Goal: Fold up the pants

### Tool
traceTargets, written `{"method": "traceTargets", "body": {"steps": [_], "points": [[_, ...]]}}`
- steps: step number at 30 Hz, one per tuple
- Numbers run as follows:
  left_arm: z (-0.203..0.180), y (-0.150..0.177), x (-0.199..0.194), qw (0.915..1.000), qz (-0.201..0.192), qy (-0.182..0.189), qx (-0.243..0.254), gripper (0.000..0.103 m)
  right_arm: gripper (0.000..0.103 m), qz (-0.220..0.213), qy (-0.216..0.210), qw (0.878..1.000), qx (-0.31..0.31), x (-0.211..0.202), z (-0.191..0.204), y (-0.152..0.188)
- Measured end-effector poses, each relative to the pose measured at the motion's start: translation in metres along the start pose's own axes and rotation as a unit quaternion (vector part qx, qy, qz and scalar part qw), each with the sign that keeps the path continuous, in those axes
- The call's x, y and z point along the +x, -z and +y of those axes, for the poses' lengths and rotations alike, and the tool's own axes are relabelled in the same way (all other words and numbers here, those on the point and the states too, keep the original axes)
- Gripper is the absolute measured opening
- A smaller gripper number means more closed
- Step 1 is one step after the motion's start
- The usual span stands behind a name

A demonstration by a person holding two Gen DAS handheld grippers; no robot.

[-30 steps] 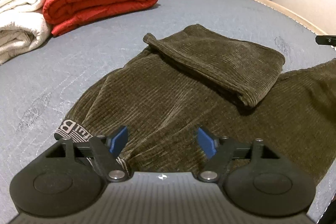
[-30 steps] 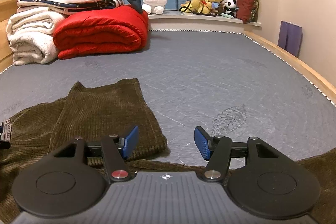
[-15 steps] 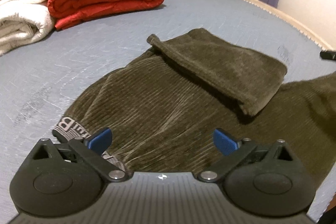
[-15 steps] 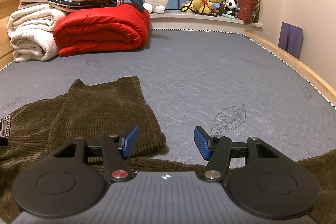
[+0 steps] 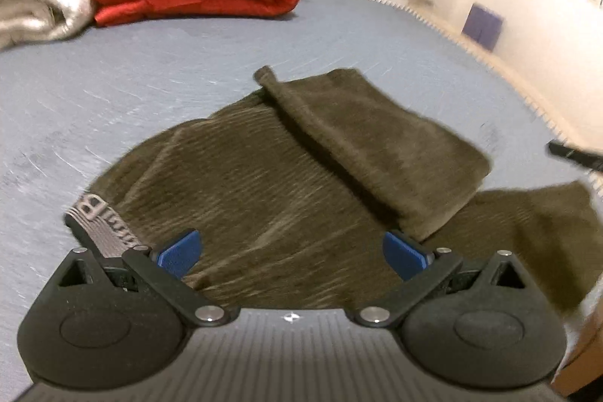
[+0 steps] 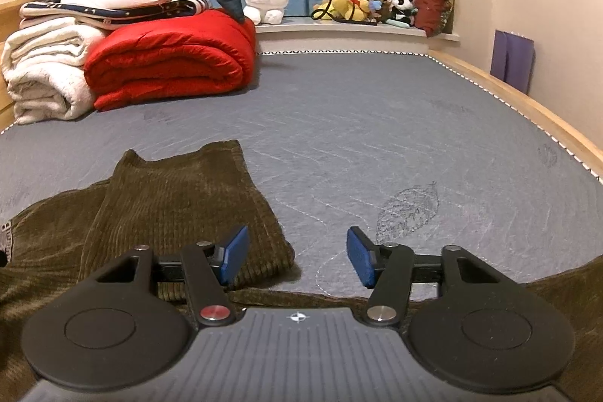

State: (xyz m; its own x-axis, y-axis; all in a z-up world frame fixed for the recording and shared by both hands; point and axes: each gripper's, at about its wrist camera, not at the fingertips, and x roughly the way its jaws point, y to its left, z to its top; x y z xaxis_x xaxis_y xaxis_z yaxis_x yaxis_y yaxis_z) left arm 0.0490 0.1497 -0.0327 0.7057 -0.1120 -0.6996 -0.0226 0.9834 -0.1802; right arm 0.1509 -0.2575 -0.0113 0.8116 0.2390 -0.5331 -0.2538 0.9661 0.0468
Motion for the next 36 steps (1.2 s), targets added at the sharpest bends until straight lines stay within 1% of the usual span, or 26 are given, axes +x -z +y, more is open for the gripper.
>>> {"method": "traceTargets", "body": {"steps": [1, 3, 5, 7, 9, 10, 12, 14, 17, 20, 23, 26, 32, 34, 35, 36], "points": [[0.000, -0.001, -0.001, 1.0000, -0.004, 0.004, -0.004, 0.103, 0.053, -0.001, 0.001, 1.000, 0.002, 0.002, 0.001, -0.001], [-0.003, -0.001, -0.004, 0.9999, -0.011, -0.004, 0.000, 0.102, 0.044, -0.004, 0.002, 1.000, 0.009, 0.005, 0.003, -0.003], [-0.005, -0.001, -0.004, 0.9998, -0.016, -0.009, 0.008, 0.102, 0.041, -0.005, 0.000, 1.000, 0.017, 0.008, 0.004, -0.005], [-0.007, 0.000, -0.004, 0.9997, -0.019, -0.006, 0.014, 0.097, 0.041, -0.004, -0.001, 1.000, 0.020, 0.012, 0.007, -0.006], [-0.007, 0.001, -0.006, 0.9996, -0.023, -0.004, 0.018, 0.083, 0.041, -0.003, -0.002, 1.000, 0.019, 0.016, 0.010, -0.008], [-0.006, 0.001, -0.007, 0.9995, -0.024, -0.003, 0.020, 0.080, 0.041, -0.003, -0.002, 1.000, 0.018, 0.017, 0.012, -0.008], [-0.004, 0.001, -0.008, 0.9994, -0.025, 0.001, 0.023, 0.066, 0.041, -0.002, -0.003, 1.000, 0.019, 0.021, 0.016, -0.009], [-0.002, 0.001, -0.008, 0.9994, -0.023, 0.008, 0.025, 0.061, 0.041, -0.001, -0.005, 1.000, 0.019, 0.025, 0.019, -0.011], [0.001, 0.003, -0.009, 0.9993, -0.018, 0.022, 0.024, 0.048, 0.041, -0.003, -0.004, 1.000, 0.020, 0.030, 0.023, -0.011], [0.000, 0.005, -0.010, 0.9990, -0.017, 0.025, 0.034, 0.044, 0.041, -0.003, 0.000, 0.999, 0.032, 0.040, 0.023, -0.008], [0.000, 0.007, -0.009, 0.9986, -0.016, 0.020, 0.047, 0.044, 0.041, 0.010, 0.006, 0.999, 0.044, 0.058, 0.024, -0.007], [0.003, 0.007, -0.007, 0.9985, -0.014, 0.016, 0.051, 0.044, 0.041, 0.016, 0.007, 0.999, 0.046, 0.075, 0.029, -0.008], [0.014, 0.004, 0.003, 0.9991, -0.003, 0.003, 0.042, 0.044, 0.042, 0.022, -0.005, 0.997, 0.074, 0.106, 0.030, -0.020], [0.016, 0.003, 0.006, 0.9992, 0.000, -0.003, 0.040, 0.044, 0.045, 0.023, -0.015, 0.996, 0.081, 0.117, 0.029, -0.025], [0.018, 0.003, 0.008, 0.9992, 0.001, -0.008, 0.039, 0.045, 0.048, 0.023, -0.020, 0.996, 0.078, 0.122, 0.029, -0.027], [0.019, 0.002, 0.009, 0.9992, 0.002, -0.011, 0.038, 0.045, 0.048, 0.022, -0.023, 0.997, 0.071, 0.126, 0.029, -0.027]]}}
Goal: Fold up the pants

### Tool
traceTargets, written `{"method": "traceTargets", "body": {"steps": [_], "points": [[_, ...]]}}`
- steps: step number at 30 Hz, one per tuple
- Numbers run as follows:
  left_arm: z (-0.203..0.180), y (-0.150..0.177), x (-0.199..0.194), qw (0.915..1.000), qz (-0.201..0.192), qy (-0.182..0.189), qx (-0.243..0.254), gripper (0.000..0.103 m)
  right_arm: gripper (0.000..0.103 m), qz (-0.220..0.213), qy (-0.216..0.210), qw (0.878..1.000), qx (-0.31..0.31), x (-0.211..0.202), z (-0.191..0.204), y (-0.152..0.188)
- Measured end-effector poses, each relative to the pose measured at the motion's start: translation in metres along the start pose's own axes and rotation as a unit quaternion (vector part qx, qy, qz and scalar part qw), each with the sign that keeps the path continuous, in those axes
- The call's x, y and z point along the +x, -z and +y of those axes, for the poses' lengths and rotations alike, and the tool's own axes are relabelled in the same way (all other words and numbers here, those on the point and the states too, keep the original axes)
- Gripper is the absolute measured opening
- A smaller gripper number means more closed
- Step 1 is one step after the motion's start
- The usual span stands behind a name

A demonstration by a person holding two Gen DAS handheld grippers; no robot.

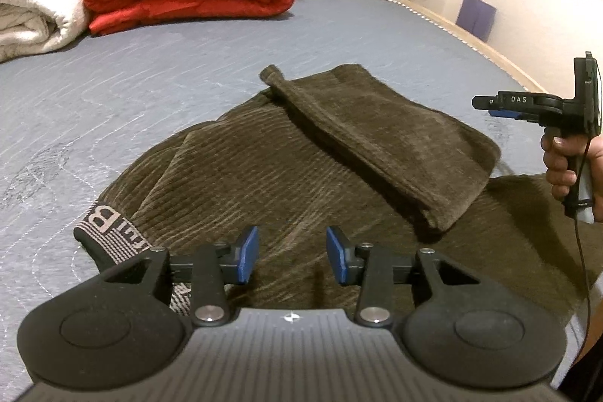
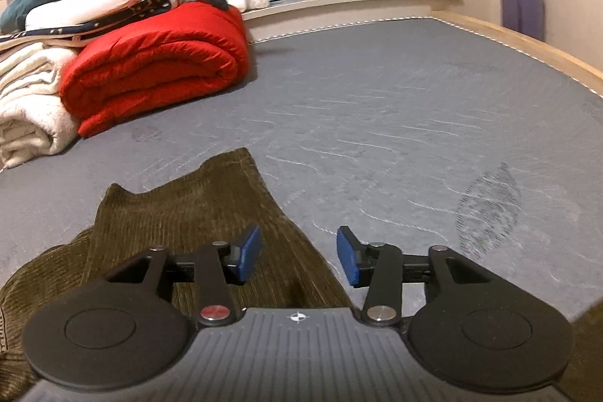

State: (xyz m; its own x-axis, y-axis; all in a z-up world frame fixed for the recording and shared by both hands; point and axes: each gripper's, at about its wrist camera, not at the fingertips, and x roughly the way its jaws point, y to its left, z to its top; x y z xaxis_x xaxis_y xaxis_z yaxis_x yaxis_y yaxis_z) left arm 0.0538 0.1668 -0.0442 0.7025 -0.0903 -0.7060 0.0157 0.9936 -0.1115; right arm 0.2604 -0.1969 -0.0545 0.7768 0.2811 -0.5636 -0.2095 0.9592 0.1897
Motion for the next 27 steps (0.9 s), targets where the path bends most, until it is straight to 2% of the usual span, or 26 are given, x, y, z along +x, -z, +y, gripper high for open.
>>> {"method": "traceTargets", "body": {"steps": [4, 6, 11, 13, 14, 15, 16, 20, 22, 23, 25, 27], "points": [[0.002, -0.003, 0.005, 1.0000, 0.003, -0.007, -0.002, 0.045, 0.051, 0.012, 0.014, 0.999, -0.031, 0.025, 0.001, 0.004], [0.002, -0.005, 0.005, 1.0000, 0.002, -0.007, -0.001, 0.046, 0.054, 0.029, 0.017, 0.999, -0.028, 0.036, -0.003, 0.006], [0.000, -0.008, 0.009, 0.9999, 0.004, -0.012, 0.002, 0.047, 0.054, 0.074, 0.006, 0.997, -0.011, 0.057, -0.009, 0.009], [0.000, -0.008, 0.011, 0.9999, 0.006, -0.014, 0.003, 0.047, 0.046, 0.075, 0.001, 0.997, -0.023, 0.058, -0.007, 0.010], [0.000, -0.009, 0.011, 0.9999, 0.006, -0.015, 0.003, 0.048, 0.029, 0.076, -0.010, 0.997, -0.027, 0.057, -0.004, 0.010], [0.000, -0.009, 0.012, 0.9999, 0.006, -0.016, 0.003, 0.048, 0.018, 0.076, -0.023, 0.996, -0.037, 0.055, -0.002, 0.010], [0.000, -0.009, 0.013, 0.9998, 0.006, -0.017, 0.003, 0.049, 0.014, 0.071, -0.033, 0.995, -0.055, 0.051, 0.002, 0.010], [0.002, -0.009, 0.015, 0.9997, 0.007, -0.022, 0.004, 0.050, 0.011, 0.044, -0.094, 0.988, -0.114, 0.027, 0.008, 0.008], [0.003, -0.008, 0.015, 0.9997, 0.007, -0.021, 0.004, 0.050, 0.011, 0.029, -0.157, 0.977, -0.140, 0.007, 0.008, 0.005], [0.003, -0.007, 0.015, 0.9997, 0.007, -0.022, 0.005, 0.050, 0.011, 0.035, -0.201, 0.967, -0.150, -0.004, 0.007, 0.005], [0.004, -0.007, 0.016, 0.9996, 0.008, -0.025, 0.007, 0.050, 0.011, 0.069, -0.275, 0.942, -0.179, -0.028, 0.004, 0.009], [0.005, -0.007, 0.017, 0.9996, 0.008, -0.027, 0.007, 0.052, 0.011, 0.106, -0.305, 0.922, -0.214, -0.040, 0.003, 0.020]]}}
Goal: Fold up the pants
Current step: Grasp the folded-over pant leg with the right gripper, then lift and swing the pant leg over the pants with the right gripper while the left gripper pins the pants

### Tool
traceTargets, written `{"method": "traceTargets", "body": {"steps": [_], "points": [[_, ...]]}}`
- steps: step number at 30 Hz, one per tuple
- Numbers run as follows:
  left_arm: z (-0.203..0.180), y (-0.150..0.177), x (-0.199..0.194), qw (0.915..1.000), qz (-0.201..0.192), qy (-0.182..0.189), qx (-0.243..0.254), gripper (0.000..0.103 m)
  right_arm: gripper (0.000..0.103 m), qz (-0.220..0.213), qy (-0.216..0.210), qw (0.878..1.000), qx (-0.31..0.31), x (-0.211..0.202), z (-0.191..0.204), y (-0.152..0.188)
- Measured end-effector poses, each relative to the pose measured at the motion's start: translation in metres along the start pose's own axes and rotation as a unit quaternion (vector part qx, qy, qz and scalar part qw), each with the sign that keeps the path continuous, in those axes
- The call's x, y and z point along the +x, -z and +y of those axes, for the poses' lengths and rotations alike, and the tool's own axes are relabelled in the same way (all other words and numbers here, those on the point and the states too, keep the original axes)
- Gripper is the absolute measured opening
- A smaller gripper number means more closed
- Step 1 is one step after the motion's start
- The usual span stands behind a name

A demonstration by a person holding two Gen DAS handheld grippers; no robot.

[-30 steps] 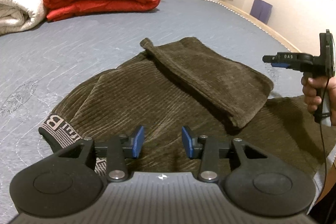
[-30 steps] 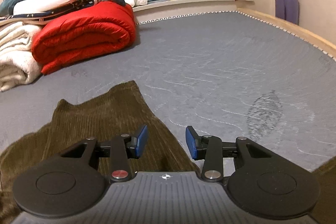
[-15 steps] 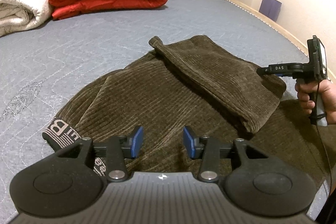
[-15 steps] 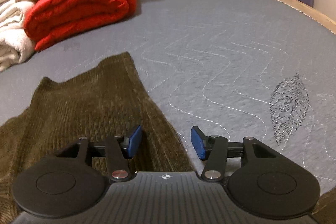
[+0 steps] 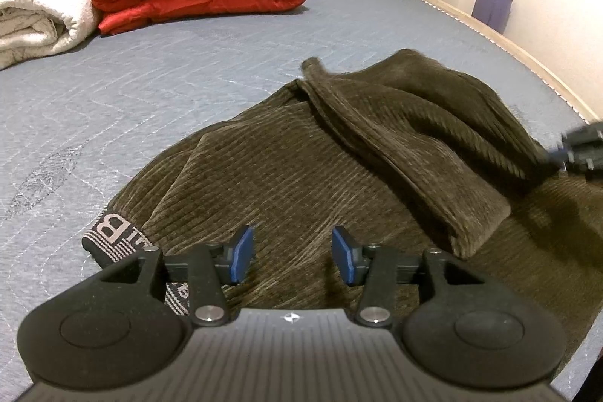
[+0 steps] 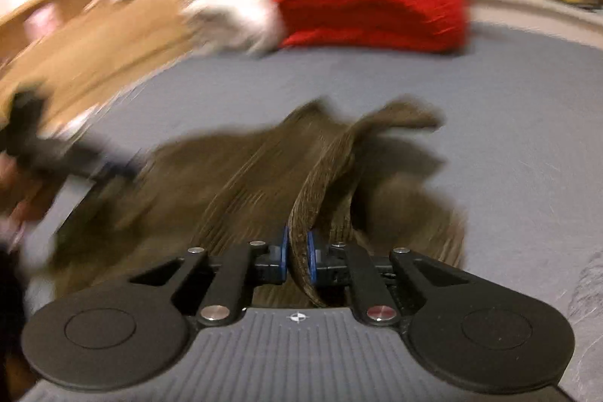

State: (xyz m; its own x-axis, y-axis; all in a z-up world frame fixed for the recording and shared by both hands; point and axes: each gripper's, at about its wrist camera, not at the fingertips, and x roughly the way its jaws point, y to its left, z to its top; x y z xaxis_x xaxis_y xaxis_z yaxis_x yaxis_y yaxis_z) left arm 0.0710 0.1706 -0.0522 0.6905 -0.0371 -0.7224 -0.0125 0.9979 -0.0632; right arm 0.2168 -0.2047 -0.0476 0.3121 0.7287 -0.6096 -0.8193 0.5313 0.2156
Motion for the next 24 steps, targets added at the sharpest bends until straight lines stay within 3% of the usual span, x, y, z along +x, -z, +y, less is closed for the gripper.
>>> {"method": "traceTargets", "body": {"steps": [3, 4, 5, 6, 8, 9, 16, 19, 21, 24], "points": [[-0.001, -0.001, 0.002, 1.0000, 0.001, -0.002, -0.002, 0.053, 0.016, 0.035, 0.011, 0.999, 0.007, 0.004, -0.003, 0.012], [-0.001, -0.002, 0.002, 1.0000, 0.000, -0.002, -0.002, 0.054, 0.016, 0.031, 0.018, 0.999, 0.016, 0.005, -0.005, 0.011], [-0.003, -0.002, 0.002, 1.0000, 0.000, -0.002, -0.001, 0.055, 0.023, 0.019, 0.025, 0.999, 0.030, 0.006, -0.010, 0.008], [-0.005, -0.002, 0.002, 1.0000, 0.000, -0.002, 0.000, 0.056, 0.048, 0.004, 0.028, 0.998, 0.052, 0.007, -0.016, 0.003], [-0.007, -0.003, 0.003, 1.0000, 0.001, -0.003, 0.004, 0.057, 0.083, -0.030, 0.033, 0.994, 0.103, 0.012, -0.029, -0.005], [-0.009, -0.003, 0.003, 1.0000, 0.002, -0.004, 0.005, 0.058, 0.084, -0.040, 0.035, 0.991, 0.122, 0.015, -0.032, -0.006], [-0.014, -0.007, 0.003, 0.9999, 0.003, -0.010, 0.006, 0.059, 0.078, -0.039, 0.077, 0.965, 0.247, 0.065, -0.075, -0.019], [-0.016, -0.010, 0.001, 0.9999, -0.001, -0.012, 0.009, 0.061, 0.054, -0.027, 0.101, 0.960, 0.259, 0.081, -0.078, -0.022], [-0.018, -0.011, 0.002, 0.9999, -0.002, -0.012, 0.011, 0.061, 0.018, -0.024, 0.093, 0.962, 0.254, 0.085, -0.078, -0.027], [-0.021, -0.014, 0.007, 0.9999, 0.000, -0.012, 0.011, 0.061, 0.009, -0.033, 0.077, 0.972, 0.221, 0.083, -0.069, -0.037]]}}
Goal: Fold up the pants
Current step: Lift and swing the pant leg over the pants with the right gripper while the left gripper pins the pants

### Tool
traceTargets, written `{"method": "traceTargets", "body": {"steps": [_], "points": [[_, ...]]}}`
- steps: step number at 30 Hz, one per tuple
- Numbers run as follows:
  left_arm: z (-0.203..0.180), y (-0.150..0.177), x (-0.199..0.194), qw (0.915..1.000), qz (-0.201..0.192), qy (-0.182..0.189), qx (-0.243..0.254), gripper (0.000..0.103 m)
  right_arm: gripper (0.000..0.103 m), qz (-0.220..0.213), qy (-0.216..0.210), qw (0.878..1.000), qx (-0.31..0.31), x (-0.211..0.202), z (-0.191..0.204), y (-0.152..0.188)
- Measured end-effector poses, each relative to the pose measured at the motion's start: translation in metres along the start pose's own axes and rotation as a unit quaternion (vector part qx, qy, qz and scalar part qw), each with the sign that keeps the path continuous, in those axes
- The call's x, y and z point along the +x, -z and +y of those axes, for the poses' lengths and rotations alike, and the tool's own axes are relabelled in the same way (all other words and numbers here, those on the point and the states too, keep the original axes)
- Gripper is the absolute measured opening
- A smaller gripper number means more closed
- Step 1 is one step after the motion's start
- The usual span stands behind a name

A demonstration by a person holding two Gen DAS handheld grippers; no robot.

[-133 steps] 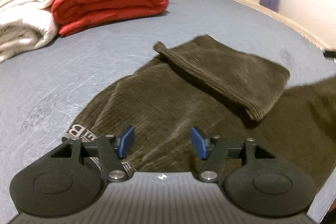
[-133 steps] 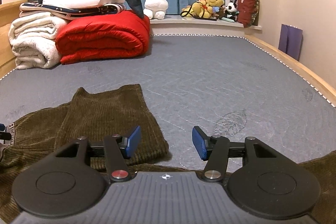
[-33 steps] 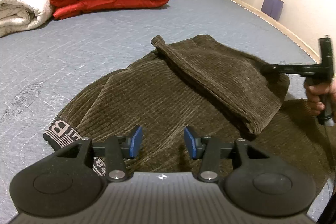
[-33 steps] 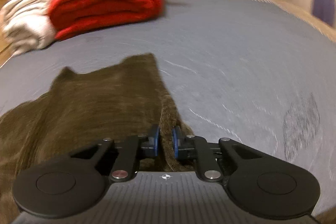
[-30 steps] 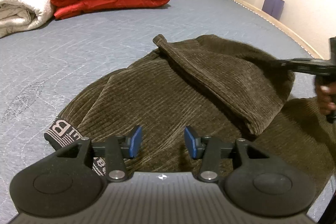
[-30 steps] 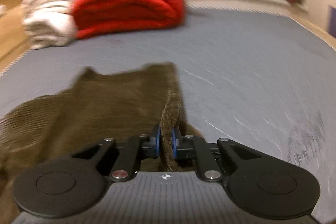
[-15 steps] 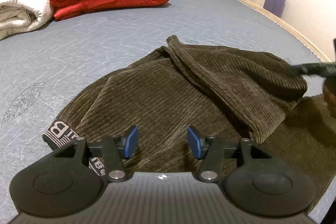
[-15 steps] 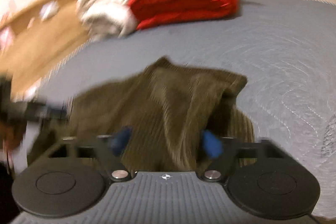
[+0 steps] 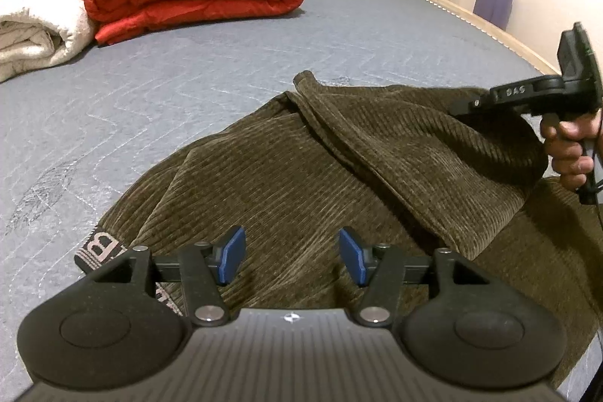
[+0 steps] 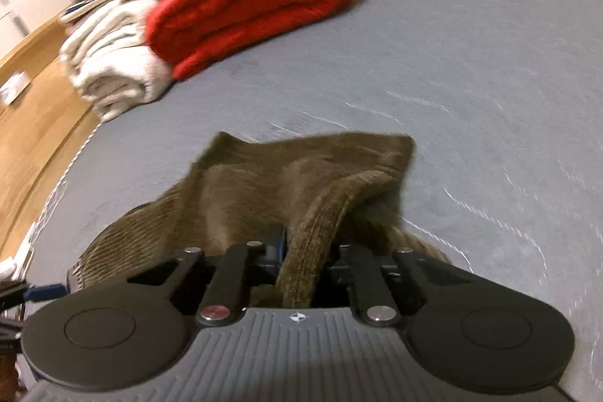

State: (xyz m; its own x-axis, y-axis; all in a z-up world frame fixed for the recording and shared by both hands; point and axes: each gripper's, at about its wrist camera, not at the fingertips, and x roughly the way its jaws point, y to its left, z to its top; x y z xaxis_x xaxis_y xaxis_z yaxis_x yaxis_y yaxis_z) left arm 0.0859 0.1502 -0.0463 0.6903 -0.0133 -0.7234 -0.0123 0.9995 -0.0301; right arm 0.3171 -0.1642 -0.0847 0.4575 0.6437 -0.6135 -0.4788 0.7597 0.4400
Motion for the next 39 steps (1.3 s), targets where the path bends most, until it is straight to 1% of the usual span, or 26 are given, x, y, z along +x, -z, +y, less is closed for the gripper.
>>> {"method": "traceTargets", "body": {"steps": [4, 8, 10, 13, 14, 15, 16, 17, 18, 19, 20, 21, 22, 23, 24, 25, 26, 27, 30, 31, 32, 33, 34, 36, 38, 39], "points": [[-0.006, -0.005, 0.009, 1.0000, 0.000, 0.002, -0.001, 0.061, 0.007, -0.020, -0.047, 0.998, -0.021, -0.011, 0.016, -0.006], [-0.015, -0.017, 0.013, 0.9999, -0.015, -0.001, 0.003, 0.061, 0.007, -0.056, -0.081, 0.994, -0.038, -0.030, 0.027, -0.011], [-0.017, -0.023, 0.012, 0.9996, -0.028, -0.004, 0.002, 0.061, 0.007, -0.080, -0.085, 0.993, -0.030, -0.037, 0.024, -0.015], [-0.019, -0.030, 0.010, 0.9990, -0.044, 0.000, -0.007, 0.061, 0.007, -0.122, -0.084, 0.989, -0.015, -0.049, 0.016, -0.017], [-0.020, -0.031, 0.010, 0.9988, -0.047, 0.001, -0.010, 0.061, 0.006, -0.151, -0.073, 0.986, -0.011, -0.057, 0.012, -0.018], [-0.021, -0.032, 0.010, 0.9987, -0.049, 0.004, -0.011, 0.061, 0.006, -0.196, -0.055, 0.979, 0.001, -0.070, 0.006, -0.019], [-0.023, -0.032, 0.011, 0.9986, -0.051, 0.007, -0.011, 0.061, 0.006, -0.259, -0.033, 0.965, 0.026, -0.089, -0.004, -0.019], [-0.025, -0.033, 0.011, 0.9986, -0.051, 0.011, -0.010, 0.061, 0.006, -0.322, -0.002, 0.946, 0.049, -0.107, -0.013, -0.017], [-0.026, -0.034, 0.012, 0.9985, -0.052, 0.014, -0.007, 0.061, 0.006, -0.391, 0.056, 0.916, 0.066, -0.129, -0.019, -0.013], [-0.028, -0.034, 0.012, 0.9984, -0.054, 0.018, -0.004, 0.061, 0.006, -0.447, 0.128, 0.882, 0.077, -0.147, -0.024, -0.007], [-0.031, -0.033, 0.014, 0.9983, -0.055, 0.021, 0.000, 0.061, 0.008, -0.470, 0.180, 0.860, 0.083, -0.156, -0.029, -0.003], [-0.035, -0.033, 0.016, 0.9982, -0.055, 0.024, 0.005, 0.061, 0.011, -0.472, 0.243, 0.843, 0.092, -0.160, -0.036, 0.000], [-0.039, -0.032, 0.018, 0.9981, -0.054, 0.029, 0.012, 0.061, 0.011, -0.448, 0.298, 0.837, 0.100, -0.156, -0.046, 0.001], [-0.044, -0.031, 0.021, 0.9978, -0.052, 0.035, 0.019, 0.061, 0.012, -0.413, 0.336, 0.839, 0.110, -0.149, -0.058, 0.001], [-0.051, -0.030, 0.023, 0.9974, -0.052, 0.040, 0.030, 0.061, 0.013, -0.382, 0.356, 0.843, 0.129, -0.142, -0.072, 0.003], [-0.056, -0.029, 0.024, 0.9966, -0.055, 0.043, 0.043, 0.061, 0.014, -0.353, 0.354, 0.851, 0.161, -0.137, -0.089, 0.006], [-0.064, -0.028, 0.024, 0.9953, -0.062, 0.047, 0.058, 0.061, 0.021, -0.327, 0.336, 0.860, 0.199, -0.133, -0.109, 0.010], [-0.072, -0.028, 0.025, 0.9935, -0.069, 0.051, 0.074, 0.061, 0.025, -0.303, 0.321, 0.867, 0.230, -0.130, -0.129, 0.014], [-0.093, -0.030, 0.035, 0.9883, -0.082, 0.074, 0.106, 0.061, 0.027, -0.286, 0.304, 0.870, 0.262, -0.132, -0.161, 0.021], [-0.100, -0.031, 0.041, 0.9870, -0.083, 0.083, 0.110, 0.063, 0.030, -0.284, 0.290, 0.873, 0.269, -0.133, -0.169, 0.021], [-0.106, -0.031, 0.048, 0.9862, -0.081, 0.090, 0.112, 0.069, 0.036, -0.284, 0.276, 0.876, 0.276, -0.136, -0.176, 0.021], [-0.112, -0.031, 0.055, 0.9857, -0.079, 0.095, 0.115, 0.076, 0.040, -0.289, 0.265, 0.873, 0.289, -0.139, -0.184, 0.021], [-0.118, -0.032, 0.063, 0.9853, -0.075, 0.098, 0.119, 0.078, 0.042, -0.295, 0.260, 0.869, 0.302, -0.141, -0.188, 0.022], [-0.133, -0.035, 0.081, 0.9847, -0.066, 0.087, 0.136, 0.079, 0.043, -0.300, 0.239, 0.858, 0.342, -0.148, -0.209, 0.031], [-0.144, -0.035, 0.098, 0.9849, -0.059, 0.071, 0.147, 0.079, 0.043, -0.304, 0.226, 0.840, 0.390, -0.153, -0.228, 0.039], [-0.147, -0.036, 0.106, 0.9853, -0.051, 0.071, 0.147, 0.079, 0.043, -0.305, 0.222, 0.833, 0.405, -0.154, -0.233, 0.041]]}}
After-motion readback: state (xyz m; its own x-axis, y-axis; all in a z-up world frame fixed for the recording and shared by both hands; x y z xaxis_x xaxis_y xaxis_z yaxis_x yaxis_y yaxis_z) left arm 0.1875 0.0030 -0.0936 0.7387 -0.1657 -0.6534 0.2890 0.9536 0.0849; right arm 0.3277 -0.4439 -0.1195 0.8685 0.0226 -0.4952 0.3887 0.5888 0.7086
